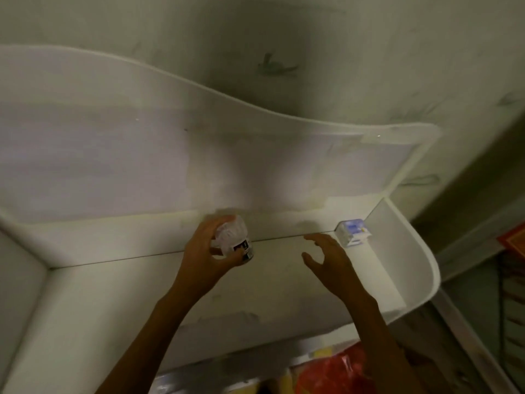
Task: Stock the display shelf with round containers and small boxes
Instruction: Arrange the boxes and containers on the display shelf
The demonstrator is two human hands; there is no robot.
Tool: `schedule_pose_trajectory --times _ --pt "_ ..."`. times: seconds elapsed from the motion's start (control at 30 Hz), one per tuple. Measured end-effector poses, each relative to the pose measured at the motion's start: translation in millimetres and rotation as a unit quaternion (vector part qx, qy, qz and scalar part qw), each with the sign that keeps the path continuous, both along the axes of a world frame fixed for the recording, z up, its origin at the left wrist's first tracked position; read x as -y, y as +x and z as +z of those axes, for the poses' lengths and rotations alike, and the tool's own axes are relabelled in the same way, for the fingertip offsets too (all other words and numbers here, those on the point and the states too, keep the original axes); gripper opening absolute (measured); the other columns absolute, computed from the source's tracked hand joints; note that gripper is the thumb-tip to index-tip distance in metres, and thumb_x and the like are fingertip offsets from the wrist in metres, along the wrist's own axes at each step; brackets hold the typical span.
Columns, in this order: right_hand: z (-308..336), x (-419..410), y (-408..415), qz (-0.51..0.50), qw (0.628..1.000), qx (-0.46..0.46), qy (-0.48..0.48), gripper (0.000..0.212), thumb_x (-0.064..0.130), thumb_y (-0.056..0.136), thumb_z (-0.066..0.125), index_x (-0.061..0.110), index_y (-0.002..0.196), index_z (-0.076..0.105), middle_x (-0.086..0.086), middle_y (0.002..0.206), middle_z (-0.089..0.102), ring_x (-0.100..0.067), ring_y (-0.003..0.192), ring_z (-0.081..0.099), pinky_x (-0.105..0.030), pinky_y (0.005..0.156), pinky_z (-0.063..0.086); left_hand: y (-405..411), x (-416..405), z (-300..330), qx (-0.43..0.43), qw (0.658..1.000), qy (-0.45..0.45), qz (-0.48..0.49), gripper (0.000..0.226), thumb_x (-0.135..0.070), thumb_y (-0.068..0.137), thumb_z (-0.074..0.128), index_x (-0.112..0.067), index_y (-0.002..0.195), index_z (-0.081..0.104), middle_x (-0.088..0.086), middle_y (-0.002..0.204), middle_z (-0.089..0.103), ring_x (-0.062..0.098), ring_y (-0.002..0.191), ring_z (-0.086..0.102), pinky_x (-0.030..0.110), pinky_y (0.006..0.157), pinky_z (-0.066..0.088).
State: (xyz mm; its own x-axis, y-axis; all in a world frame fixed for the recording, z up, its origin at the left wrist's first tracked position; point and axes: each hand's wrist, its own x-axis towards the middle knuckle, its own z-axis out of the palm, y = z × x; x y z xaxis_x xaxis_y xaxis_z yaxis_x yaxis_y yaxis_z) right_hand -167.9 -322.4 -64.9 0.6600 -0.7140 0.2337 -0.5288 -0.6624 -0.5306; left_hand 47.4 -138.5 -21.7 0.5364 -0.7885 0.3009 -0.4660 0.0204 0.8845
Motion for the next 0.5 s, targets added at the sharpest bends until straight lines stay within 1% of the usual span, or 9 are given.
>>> schedule_pose_trajectory --times 0.1,0.2,0.3,0.37,0.43,0.5 --pt "-10 41 -27 -0.048 0.998 0.003 -0.049 0.045 0.018 0.079 0.074 0.014 0.122 0.058 -0.008 0.124 0.06 -0.025 0.115 0.054 -0.031 0.094 0.041 -19 30 2 0.008 1.0 -0.004 -0.008 0.059 -0.026 0.072 0.078 -0.028 0.123 0.05 -0.012 0.118 0.052 -0.01 0.103 0.052 0.011 0.071 0.051" --pt "-18 80 -51 -0.071 0.991 0.01 -0.116 0.057 0.012 0.07 0.079 0.011 0.122 0.057 -0.013 0.122 0.06 -0.029 0.113 0.053 -0.037 0.093 0.043 -38 59 1 0.021 1.0 -0.005 -0.007 0.058 -0.02 0.073 0.078 -0.028 0.123 0.05 -0.014 0.117 0.051 -0.011 0.103 0.051 0.011 0.071 0.051" --pt "-29 115 -65 -0.077 0.99 -0.012 -0.122 0.067 0.015 0.065 0.078 0.017 0.127 0.053 -0.01 0.129 0.056 -0.029 0.119 0.049 -0.041 0.098 0.041 -55 79 -3 0.031 1.0 -0.003 0.005 0.057 -0.022 0.073 0.078 -0.03 0.122 0.05 -0.016 0.116 0.051 -0.011 0.103 0.051 0.01 0.071 0.05" --pt "-40 131 -69 -0.062 0.989 -0.037 -0.127 0.066 0.015 0.061 0.073 0.016 0.126 0.056 -0.011 0.128 0.055 -0.033 0.118 0.049 -0.042 0.098 0.043 -64 87 -7 0.037 0.999 0.002 0.015 0.058 -0.022 0.072 0.078 -0.03 0.123 0.051 -0.017 0.115 0.052 -0.009 0.101 0.051 0.009 0.069 0.05" --pt "-45 138 -69 -0.063 0.991 -0.039 -0.107 0.064 0.014 0.058 0.067 0.017 0.121 0.059 -0.012 0.122 0.056 -0.032 0.111 0.05 -0.038 0.092 0.044 -70 93 -11 0.042 0.999 0.008 0.025 0.059 -0.021 0.072 0.079 -0.026 0.125 0.052 -0.014 0.115 0.053 -0.008 0.101 0.052 0.008 0.069 0.049" --pt "-46 142 -69 -0.069 0.994 -0.03 -0.082 0.062 0.017 0.059 0.065 0.021 0.121 0.059 -0.009 0.121 0.055 -0.028 0.108 0.048 -0.034 0.09 0.043 -75 96 -15 0.047 0.998 0.013 0.032 0.06 -0.021 0.073 0.078 -0.024 0.126 0.052 -0.011 0.115 0.053 -0.006 0.101 0.053 0.009 0.07 0.049"
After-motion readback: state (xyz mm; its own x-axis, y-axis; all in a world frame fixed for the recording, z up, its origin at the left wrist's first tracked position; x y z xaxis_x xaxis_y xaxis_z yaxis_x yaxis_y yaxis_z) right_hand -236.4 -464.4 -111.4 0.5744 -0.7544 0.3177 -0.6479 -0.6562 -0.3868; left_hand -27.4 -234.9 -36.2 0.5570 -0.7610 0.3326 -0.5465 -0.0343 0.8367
